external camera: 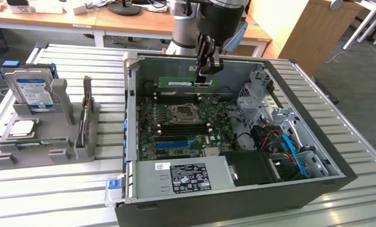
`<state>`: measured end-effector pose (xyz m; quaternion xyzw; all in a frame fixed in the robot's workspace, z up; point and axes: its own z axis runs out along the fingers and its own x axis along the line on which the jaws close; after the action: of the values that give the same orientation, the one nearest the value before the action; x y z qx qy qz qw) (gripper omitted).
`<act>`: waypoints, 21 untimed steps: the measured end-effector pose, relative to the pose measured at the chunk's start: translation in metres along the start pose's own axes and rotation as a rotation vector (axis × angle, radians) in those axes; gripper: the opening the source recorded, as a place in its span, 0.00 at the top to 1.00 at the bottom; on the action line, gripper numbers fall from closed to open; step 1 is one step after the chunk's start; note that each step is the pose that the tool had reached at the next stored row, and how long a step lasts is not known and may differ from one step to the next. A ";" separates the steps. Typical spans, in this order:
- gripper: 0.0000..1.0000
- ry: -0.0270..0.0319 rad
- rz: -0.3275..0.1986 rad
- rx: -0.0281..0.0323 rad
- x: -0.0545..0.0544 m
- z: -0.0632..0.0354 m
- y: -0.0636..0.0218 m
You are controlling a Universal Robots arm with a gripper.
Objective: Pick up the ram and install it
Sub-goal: 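Pick up the ram and move it above insertion slot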
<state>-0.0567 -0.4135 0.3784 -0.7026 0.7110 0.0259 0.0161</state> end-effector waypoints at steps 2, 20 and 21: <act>0.88 0.0001 0.000 0.0000 0.000 0.0019 0.0000; 0.88 0.0000 0.001 0.0000 0.001 0.0170 -0.0002; 0.88 0.0000 0.001 0.0000 0.001 0.0176 -0.0003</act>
<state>-0.0567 -0.4135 0.3608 -0.7021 0.7114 0.0258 0.0160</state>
